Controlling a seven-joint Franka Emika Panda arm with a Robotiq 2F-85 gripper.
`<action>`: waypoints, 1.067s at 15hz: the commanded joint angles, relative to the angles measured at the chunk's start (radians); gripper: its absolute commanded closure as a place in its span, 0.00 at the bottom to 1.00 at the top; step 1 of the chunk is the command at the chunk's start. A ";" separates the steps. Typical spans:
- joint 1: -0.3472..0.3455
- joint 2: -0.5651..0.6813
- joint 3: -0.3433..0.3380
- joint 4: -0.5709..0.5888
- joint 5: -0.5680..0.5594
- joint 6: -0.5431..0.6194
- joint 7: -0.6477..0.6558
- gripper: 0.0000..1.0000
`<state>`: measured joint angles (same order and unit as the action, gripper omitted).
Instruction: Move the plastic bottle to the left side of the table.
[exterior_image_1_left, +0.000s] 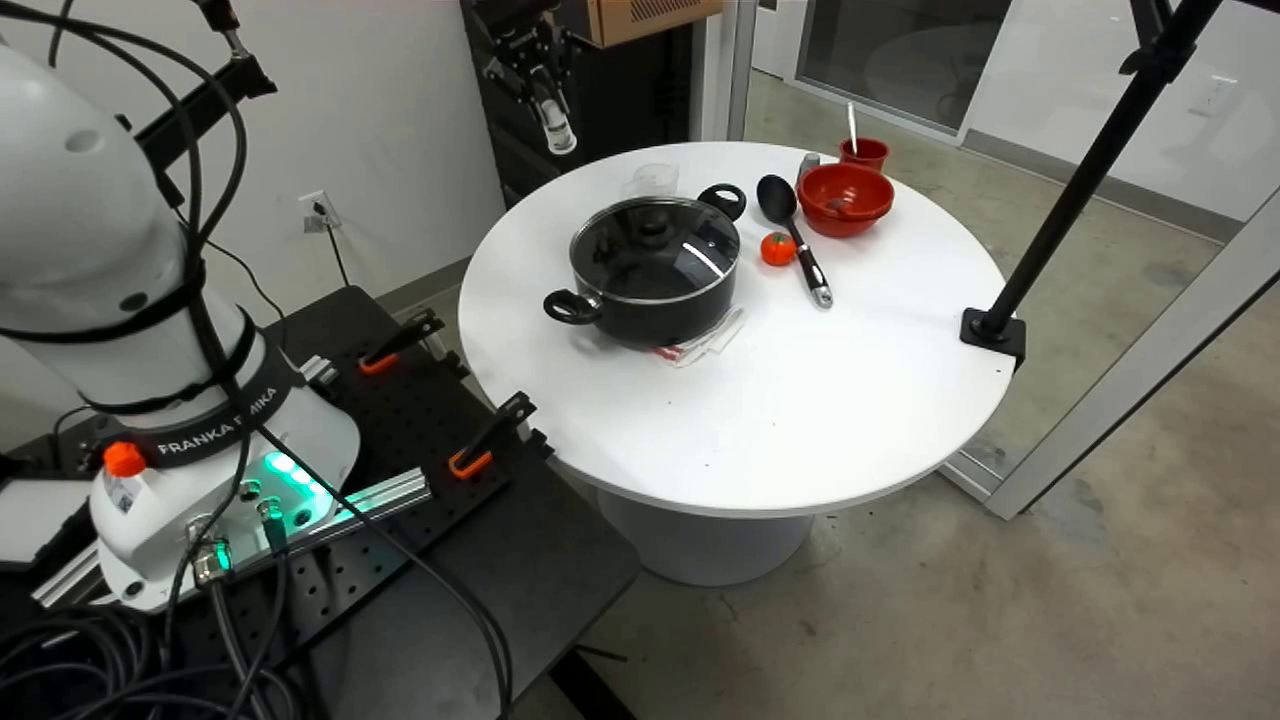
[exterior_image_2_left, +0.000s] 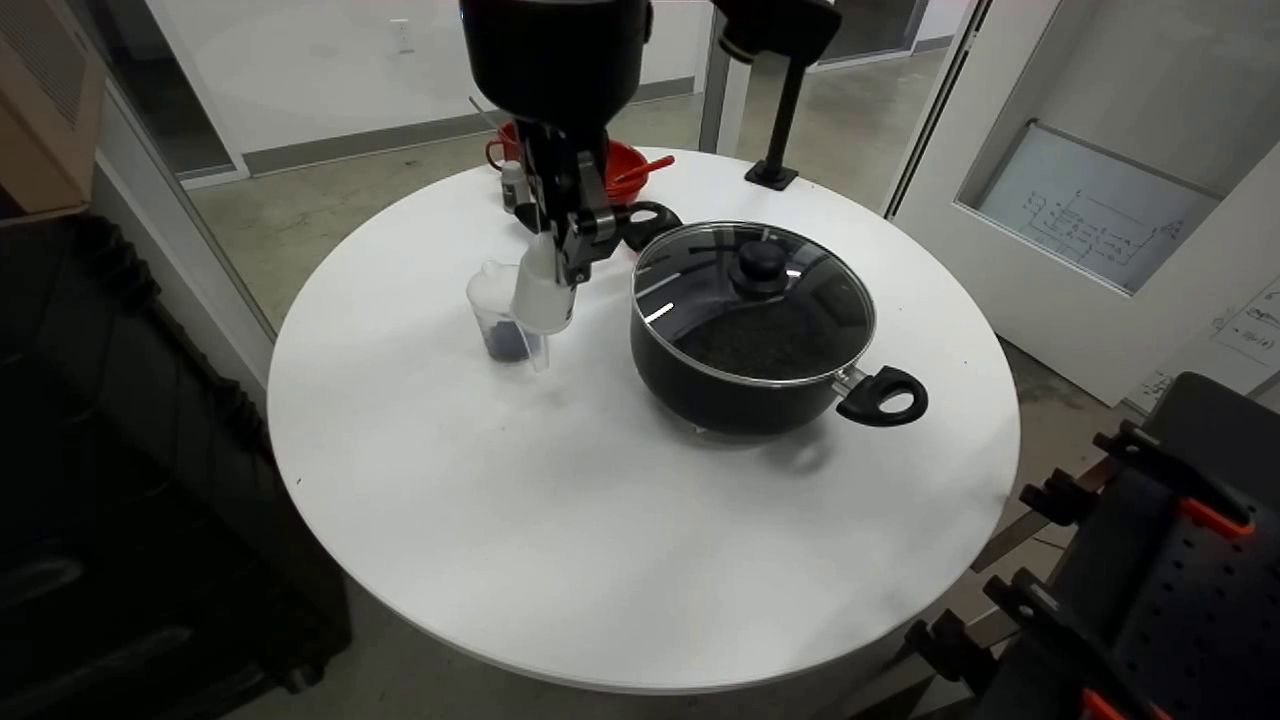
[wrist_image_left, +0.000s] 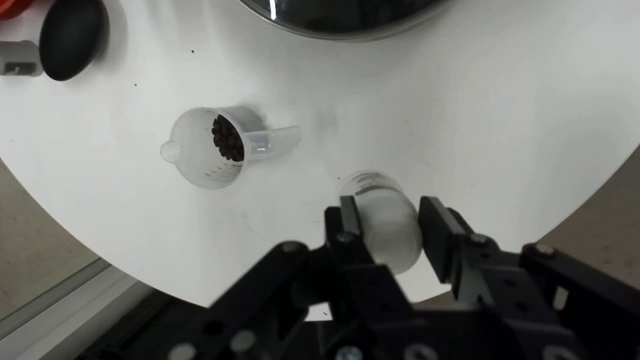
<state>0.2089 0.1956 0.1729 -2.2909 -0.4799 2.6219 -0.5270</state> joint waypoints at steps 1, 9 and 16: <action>-0.009 -0.003 0.009 0.000 -0.001 -0.002 0.000 0.65; -0.021 0.170 -0.030 0.085 0.007 -0.064 0.082 0.90; -0.015 0.348 -0.022 0.232 0.030 -0.131 0.068 0.90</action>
<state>0.1838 0.4592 0.1435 -2.1571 -0.4618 2.5409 -0.4559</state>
